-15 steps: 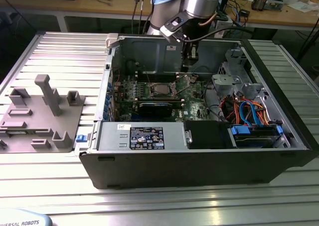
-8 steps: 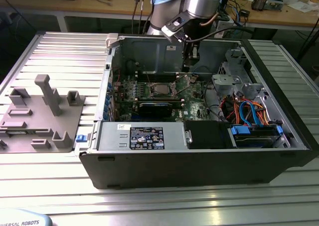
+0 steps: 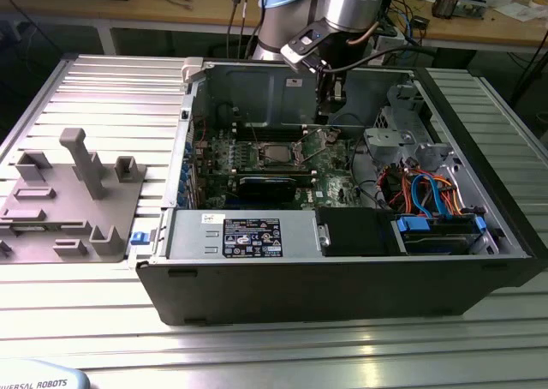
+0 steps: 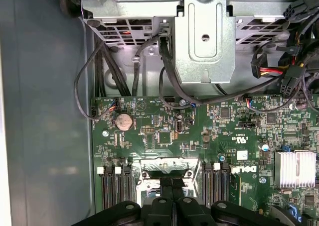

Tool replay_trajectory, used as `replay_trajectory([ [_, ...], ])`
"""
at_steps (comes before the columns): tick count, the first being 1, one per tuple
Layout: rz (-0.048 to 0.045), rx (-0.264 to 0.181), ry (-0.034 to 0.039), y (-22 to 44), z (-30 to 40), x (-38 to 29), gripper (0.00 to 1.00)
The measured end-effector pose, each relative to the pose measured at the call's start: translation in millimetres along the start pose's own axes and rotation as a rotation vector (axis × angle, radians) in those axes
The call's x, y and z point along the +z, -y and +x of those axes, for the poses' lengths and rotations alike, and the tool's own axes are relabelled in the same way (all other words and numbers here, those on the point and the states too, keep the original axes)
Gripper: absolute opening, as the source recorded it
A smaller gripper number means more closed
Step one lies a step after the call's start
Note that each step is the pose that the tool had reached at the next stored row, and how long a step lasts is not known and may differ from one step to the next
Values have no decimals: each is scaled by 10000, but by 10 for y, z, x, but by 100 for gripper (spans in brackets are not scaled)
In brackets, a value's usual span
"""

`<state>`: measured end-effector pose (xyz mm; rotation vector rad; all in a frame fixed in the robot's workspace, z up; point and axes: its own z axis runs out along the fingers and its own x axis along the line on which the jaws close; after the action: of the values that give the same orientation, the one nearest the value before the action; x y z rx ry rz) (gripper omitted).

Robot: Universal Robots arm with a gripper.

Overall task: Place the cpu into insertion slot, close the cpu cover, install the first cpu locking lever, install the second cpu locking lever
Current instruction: 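Close the cpu cover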

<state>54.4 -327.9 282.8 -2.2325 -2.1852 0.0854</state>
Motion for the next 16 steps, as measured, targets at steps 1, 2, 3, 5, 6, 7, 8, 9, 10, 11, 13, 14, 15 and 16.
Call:
replay_trajectory([
  [1,0,0,1,-4,0,0,11],
  [2,1,1,0,-8,0,0,11],
  [3,1,0,0,-15,0,0,11],
  [5,0,0,0,-25,0,-1,11],
  [6,0,0,0,-30,0,-1,11],
  [7,1,0,0,-35,1,-1,11],
  [8,0,0,0,-43,1,-1,11],
  [9,0,0,0,-48,1,-1,11],
  [10,0,0,0,-52,1,-1,11],
  [11,0,0,0,-59,1,-1,11],
  [13,0,0,0,-74,1,-1,11],
  [14,0,0,0,-81,2,-1,11],
  [15,0,0,0,-87,2,-1,11],
  [16,0,0,0,-97,2,-1,11],
])
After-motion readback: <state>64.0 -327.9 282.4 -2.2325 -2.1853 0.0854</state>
